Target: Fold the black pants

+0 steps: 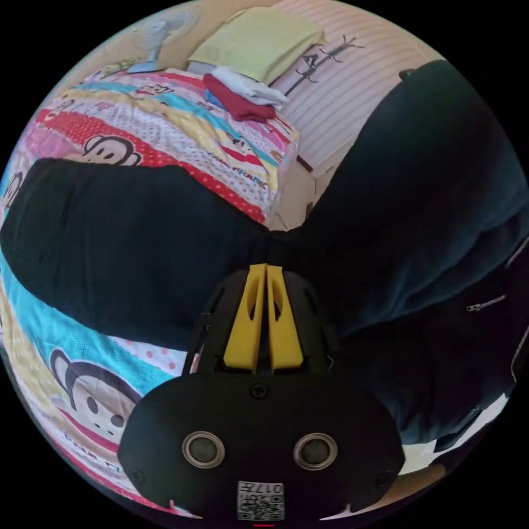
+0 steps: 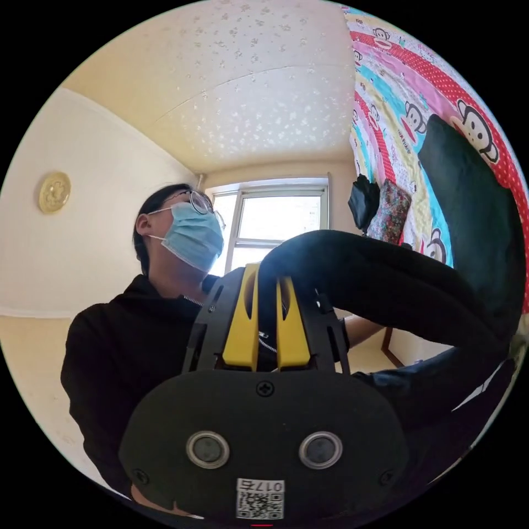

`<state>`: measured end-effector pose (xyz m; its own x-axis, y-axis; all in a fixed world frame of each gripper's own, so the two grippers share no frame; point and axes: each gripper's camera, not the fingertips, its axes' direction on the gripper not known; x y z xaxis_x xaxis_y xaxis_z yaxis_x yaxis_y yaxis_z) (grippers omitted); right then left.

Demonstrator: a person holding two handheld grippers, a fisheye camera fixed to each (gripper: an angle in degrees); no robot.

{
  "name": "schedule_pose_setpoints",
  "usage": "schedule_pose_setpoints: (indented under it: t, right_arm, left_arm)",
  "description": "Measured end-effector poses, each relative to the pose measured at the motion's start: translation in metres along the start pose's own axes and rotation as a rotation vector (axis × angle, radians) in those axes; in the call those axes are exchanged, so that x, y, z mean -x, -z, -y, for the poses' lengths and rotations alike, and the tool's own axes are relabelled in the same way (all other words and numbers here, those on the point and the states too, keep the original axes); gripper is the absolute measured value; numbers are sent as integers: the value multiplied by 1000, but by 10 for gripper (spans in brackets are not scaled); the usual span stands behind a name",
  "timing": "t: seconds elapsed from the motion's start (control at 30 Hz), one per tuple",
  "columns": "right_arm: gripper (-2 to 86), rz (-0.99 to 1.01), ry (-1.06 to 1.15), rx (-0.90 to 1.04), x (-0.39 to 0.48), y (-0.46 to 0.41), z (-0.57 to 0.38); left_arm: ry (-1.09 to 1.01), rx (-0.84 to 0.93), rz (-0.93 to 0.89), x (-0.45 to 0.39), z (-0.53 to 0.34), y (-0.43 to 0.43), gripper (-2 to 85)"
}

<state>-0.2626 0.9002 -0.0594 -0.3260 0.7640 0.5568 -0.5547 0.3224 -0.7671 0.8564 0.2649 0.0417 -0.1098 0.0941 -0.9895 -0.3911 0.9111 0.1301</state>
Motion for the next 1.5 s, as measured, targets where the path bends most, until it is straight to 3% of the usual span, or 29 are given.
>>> schedule_pose_setpoints:
  t: [0.1,0.2,0.33,0.5,0.57,0.67,0.9,0.97,1.03,1.1,1.2,1.3,1.43,1.5]
  right_arm:
    - [8,-65,3,32,-16,-19,60]
    - [11,-92,-120,63,-64,-36,128]
    - [25,-55,-378,-10,-162,-46,217]
    - [96,-284,-623,-96,-291,-38,283]
    - [133,-173,-621,-194,-318,-31,288]
    - [142,-125,-523,-219,-312,-43,296]
    - [99,-467,-6,121,-215,-109,266]
    - [83,-578,126,287,-208,-134,244]
    - [75,-1015,165,490,-233,-166,214]
    - [71,-1218,273,640,-259,-186,192]
    - [70,-1218,288,689,-258,-199,192]
    - [81,-1119,318,649,-221,-198,183]
    - [78,-1146,365,547,-169,-172,121]
    - [72,-1209,358,530,-158,-161,87]
  left_arm:
    - [-58,143,-178,18,-9,-29,-9]
    - [-18,48,-148,32,-25,-20,-9]
    - [177,-181,-260,81,-56,5,-9]
    - [305,-229,-309,121,-71,4,-10]
    - [346,-249,-390,139,-80,2,-10]
    - [355,-274,-413,145,-92,4,-10]
    - [483,-360,-515,151,-135,9,-10]
    - [502,-356,-509,146,-152,9,-10]
    - [516,-336,-496,141,-163,9,-10]
    - [536,-336,-511,136,-177,13,-10]
    - [579,-292,-577,129,-213,30,-10]
    - [516,-346,-469,96,-230,82,-10]
    - [327,-211,-67,29,-174,129,-10]
    - [264,-237,89,0,-148,131,-10]
